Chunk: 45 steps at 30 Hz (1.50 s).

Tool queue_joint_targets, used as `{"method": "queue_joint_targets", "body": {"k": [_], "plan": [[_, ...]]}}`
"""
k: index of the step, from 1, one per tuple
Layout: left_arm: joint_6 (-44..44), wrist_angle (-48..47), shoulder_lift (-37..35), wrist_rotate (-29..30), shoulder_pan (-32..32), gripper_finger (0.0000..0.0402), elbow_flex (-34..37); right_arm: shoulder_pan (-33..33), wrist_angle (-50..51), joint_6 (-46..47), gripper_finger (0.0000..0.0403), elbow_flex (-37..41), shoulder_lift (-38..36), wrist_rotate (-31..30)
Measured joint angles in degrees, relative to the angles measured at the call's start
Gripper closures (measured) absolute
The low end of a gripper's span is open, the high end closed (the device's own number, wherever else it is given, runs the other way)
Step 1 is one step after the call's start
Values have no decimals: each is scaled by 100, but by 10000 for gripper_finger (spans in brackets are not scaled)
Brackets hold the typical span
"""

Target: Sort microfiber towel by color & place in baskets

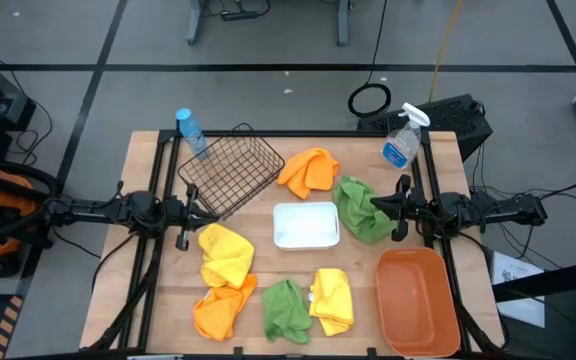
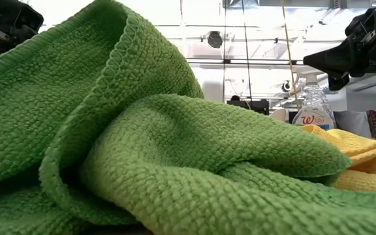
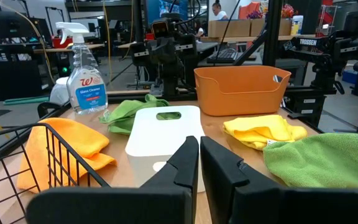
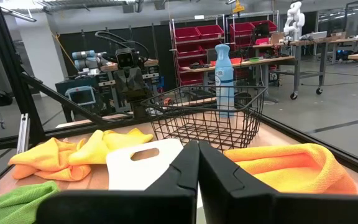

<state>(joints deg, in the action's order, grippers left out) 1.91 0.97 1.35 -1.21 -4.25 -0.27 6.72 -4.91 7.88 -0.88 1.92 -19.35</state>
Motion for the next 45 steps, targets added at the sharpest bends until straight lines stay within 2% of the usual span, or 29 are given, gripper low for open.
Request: {"method": "queue_joint_targets", "body": {"k": [29, 35, 45], "plan": [[0, 50, 0, 42, 1, 378, 0, 2, 0, 0, 403, 2, -1, 0], [2, 381, -1, 42, 0, 378, 0, 2, 0, 0, 403, 1, -1, 0], [-11, 222, 4, 163, 2, 380, -52, 2, 0, 1, 403, 1, -1, 0]]}}
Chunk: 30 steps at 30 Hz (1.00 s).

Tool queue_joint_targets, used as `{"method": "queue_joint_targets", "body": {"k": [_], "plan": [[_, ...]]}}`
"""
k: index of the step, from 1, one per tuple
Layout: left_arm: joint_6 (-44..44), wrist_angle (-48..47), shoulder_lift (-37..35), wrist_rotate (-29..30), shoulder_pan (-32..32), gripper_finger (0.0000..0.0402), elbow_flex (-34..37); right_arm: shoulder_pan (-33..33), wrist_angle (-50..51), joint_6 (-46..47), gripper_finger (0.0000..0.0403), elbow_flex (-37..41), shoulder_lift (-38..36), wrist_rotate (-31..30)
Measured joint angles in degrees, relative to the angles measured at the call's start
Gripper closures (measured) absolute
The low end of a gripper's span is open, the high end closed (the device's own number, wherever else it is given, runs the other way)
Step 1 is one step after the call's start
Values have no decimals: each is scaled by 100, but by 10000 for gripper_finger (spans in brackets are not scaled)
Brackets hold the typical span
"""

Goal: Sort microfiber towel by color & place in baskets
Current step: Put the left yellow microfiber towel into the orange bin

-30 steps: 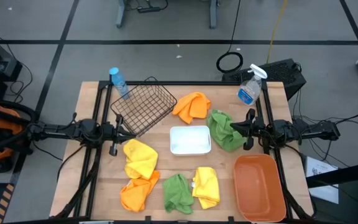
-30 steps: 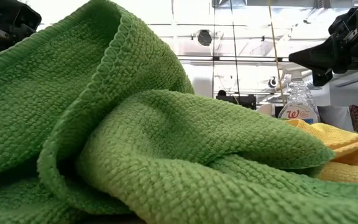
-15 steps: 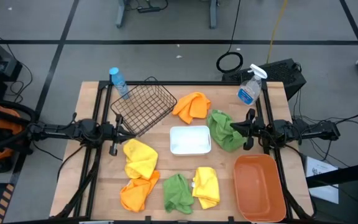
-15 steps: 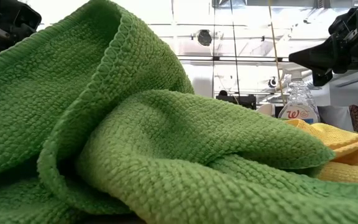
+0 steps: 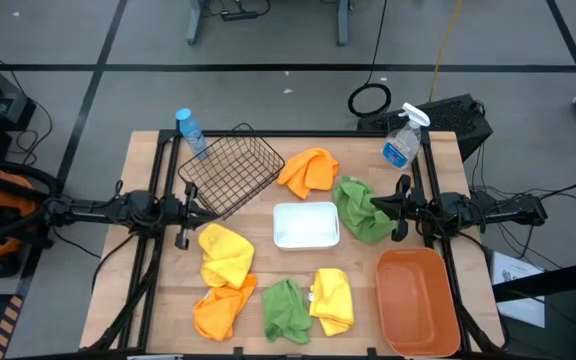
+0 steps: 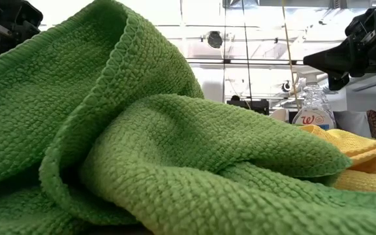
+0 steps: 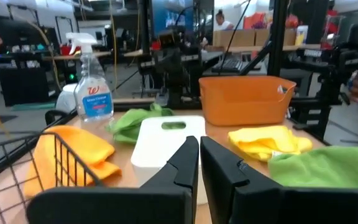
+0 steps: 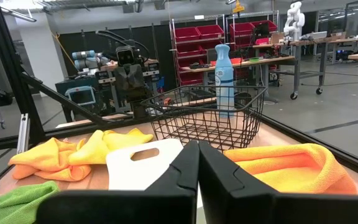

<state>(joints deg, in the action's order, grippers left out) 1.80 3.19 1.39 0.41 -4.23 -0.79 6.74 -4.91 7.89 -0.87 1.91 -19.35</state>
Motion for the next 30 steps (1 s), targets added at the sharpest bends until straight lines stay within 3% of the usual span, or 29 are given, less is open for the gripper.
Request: {"method": "queue_joint_targets", "body": {"k": [15, 25, 30], "plan": [[4, -377, 261, 12, 0, 399, -1101, -2, 0, -1, 403, 1, 0, 2], [166, -1530, 1331, 149, 0, 400, -2786, -2, 0, -1, 403, 1, 0, 2], [356, -1679, 2041, 159, -2, 401, -3533, 1, 0, -1, 403, 0, 0, 1]]}}
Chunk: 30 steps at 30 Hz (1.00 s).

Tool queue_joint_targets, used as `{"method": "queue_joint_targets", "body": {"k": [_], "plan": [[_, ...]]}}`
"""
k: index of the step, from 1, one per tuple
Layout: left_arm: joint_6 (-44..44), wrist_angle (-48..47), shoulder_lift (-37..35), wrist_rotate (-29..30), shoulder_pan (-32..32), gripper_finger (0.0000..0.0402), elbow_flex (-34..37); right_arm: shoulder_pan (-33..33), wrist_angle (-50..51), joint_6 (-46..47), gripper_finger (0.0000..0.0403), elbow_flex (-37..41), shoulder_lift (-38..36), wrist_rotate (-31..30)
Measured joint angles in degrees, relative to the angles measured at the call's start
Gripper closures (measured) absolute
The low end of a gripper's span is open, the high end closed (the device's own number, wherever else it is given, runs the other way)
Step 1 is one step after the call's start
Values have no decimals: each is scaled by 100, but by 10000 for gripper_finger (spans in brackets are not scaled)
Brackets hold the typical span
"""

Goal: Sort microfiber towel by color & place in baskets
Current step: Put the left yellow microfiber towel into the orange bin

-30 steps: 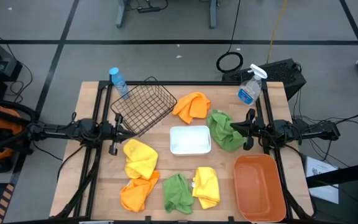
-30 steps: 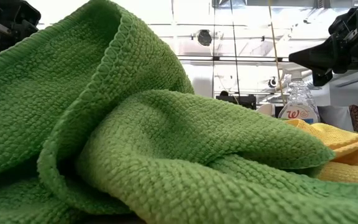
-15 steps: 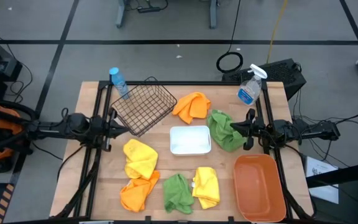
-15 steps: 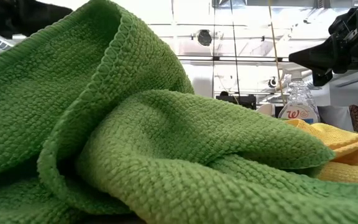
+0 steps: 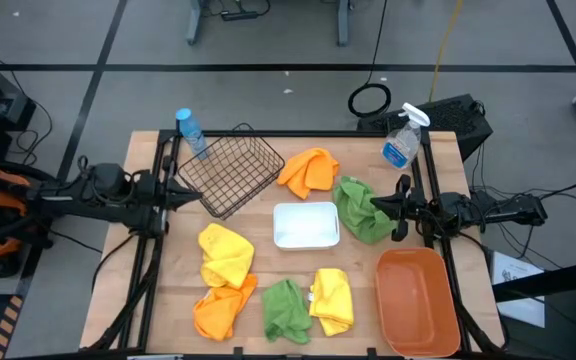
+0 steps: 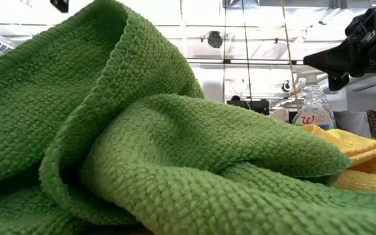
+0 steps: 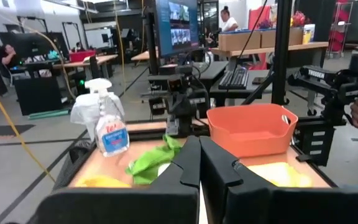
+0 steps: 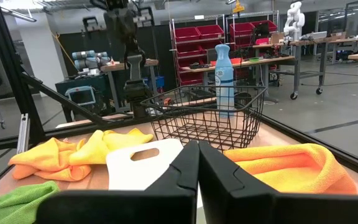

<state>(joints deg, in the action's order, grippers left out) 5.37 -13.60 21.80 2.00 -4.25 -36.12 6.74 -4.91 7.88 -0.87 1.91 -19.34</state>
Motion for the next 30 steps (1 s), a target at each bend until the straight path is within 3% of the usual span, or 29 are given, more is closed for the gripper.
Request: {"method": "queue_joint_targets", "body": {"k": [13, 16, 30], "plan": [[108, -1286, 1772, 15, 0, 393, -2077, -2, -4, 0, 403, -2, 2, 1], [114, -1461, 2106, 243, 0, 392, -2425, -2, -4, 0, 403, -1, 2, 1], [70, -1614, 2885, 278, 0, 389, -2555, 0, -90, 316, 403, -64, 2, 322]]}}
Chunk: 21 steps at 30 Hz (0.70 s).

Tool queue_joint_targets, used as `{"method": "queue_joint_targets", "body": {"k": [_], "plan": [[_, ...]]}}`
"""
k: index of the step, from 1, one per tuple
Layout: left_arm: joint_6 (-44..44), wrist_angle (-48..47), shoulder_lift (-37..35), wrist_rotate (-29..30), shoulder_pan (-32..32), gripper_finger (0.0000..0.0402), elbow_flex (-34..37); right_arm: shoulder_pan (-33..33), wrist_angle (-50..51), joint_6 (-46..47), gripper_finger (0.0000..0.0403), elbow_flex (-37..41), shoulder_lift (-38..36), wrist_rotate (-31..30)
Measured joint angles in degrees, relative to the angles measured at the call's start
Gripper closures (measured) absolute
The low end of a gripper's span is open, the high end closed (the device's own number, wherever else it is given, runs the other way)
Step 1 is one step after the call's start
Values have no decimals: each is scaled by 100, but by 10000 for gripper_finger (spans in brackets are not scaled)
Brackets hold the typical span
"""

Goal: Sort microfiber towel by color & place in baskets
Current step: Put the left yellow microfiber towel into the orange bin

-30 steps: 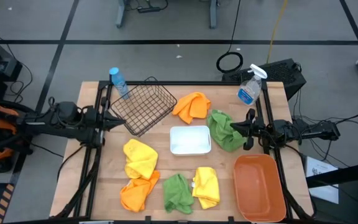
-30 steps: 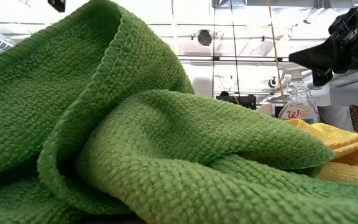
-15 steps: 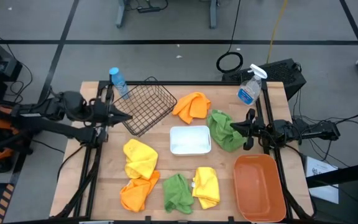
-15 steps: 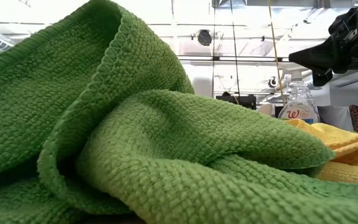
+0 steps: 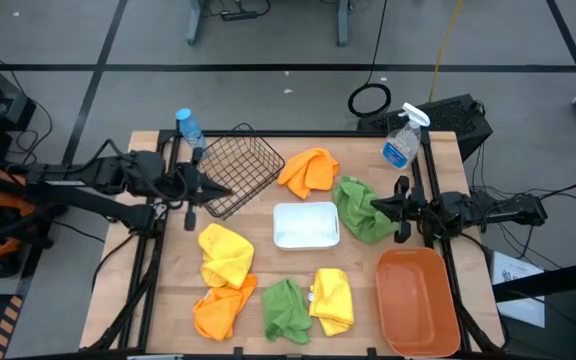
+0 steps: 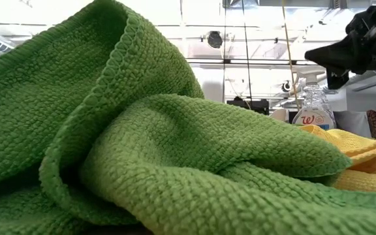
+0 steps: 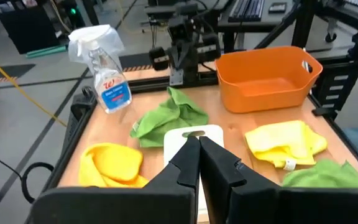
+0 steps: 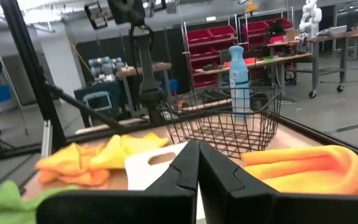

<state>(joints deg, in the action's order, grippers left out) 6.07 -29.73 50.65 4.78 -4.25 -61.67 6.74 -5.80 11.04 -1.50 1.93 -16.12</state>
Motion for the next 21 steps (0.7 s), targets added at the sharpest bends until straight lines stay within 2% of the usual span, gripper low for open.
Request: {"method": "queue_joint_targets", "body": {"k": [9, 14, 21], "plan": [[27, 51, 153, 0, 0, 389, 0, 9, 384, -158, 403, -763, 49, 0], [72, 213, 149, 2, 0, 388, 0, 9, 1292, -313, 403, -1849, 415, 0], [26, 234, 158, 2, 0, 388, 0, 9, 2429, -540, 403, -3510, 1391, -23]]}}
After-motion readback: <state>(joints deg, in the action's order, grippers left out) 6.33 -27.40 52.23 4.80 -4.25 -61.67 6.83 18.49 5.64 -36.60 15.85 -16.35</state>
